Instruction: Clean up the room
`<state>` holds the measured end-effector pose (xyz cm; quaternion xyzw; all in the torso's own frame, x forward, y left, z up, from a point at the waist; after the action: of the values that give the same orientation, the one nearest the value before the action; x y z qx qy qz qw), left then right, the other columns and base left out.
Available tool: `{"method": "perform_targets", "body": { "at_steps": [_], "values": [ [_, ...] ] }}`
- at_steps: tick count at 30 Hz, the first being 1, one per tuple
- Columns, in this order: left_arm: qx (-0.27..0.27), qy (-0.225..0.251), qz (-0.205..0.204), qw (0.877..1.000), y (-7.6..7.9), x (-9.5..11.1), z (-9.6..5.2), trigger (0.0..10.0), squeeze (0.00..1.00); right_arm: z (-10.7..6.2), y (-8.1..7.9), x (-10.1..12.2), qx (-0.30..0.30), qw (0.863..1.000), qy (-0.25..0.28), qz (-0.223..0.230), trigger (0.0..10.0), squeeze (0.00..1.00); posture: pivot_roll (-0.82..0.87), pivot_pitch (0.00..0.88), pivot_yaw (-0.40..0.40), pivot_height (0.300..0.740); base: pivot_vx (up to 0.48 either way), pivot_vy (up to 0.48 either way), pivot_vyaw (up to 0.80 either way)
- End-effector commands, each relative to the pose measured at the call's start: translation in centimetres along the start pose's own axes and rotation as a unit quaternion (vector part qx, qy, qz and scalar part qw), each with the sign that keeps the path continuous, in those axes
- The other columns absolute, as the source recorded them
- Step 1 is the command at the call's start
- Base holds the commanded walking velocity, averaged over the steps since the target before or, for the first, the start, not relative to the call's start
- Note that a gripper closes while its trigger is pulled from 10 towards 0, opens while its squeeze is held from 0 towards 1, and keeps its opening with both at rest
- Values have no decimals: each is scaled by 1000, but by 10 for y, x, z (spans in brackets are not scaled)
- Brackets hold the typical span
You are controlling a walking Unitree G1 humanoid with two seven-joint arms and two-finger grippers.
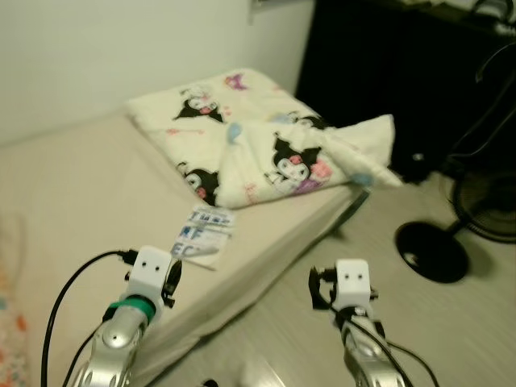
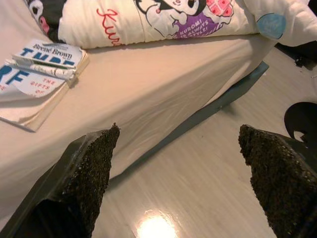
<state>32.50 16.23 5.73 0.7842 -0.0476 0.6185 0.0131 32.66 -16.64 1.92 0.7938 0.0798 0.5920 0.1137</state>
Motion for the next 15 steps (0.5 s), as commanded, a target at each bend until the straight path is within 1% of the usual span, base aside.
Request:
{"method": "perform_targets", "body": {
  "at_steps": [1,9,15],
  "values": [
    [-7,-11,1,1000,3,-5,0,10000,0,-1,1,-5,0,1000,-10,0,10000,0,142,0,-3,740,0,0,800],
    [-6,-10,4,1000,4,-5,0,10000,0,0,1,-5,1,1000,-10,-1,10000,0,141,0,-4,740,0,0,800],
    [4,-4,0,1000,-1,-1,1,10000,0,0,2,-5,1,1000,-9,-3,10000,0,142,0,-6,740,0,0,800]
  ]
}}
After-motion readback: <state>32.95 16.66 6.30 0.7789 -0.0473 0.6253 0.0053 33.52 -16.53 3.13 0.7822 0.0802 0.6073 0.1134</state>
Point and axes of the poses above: a point about 5 cm out from each wrist's last joint towards the gripper, its own z axis pointing out of the wrist towards the gripper, its own x axis along the axis of the wrist's last joint, y = z × x, the point moved 6 cm from there along z, pointing out of the wrist towards the gripper, and after that the axes turned 10 degrees about -z, right-handed, at the moved point
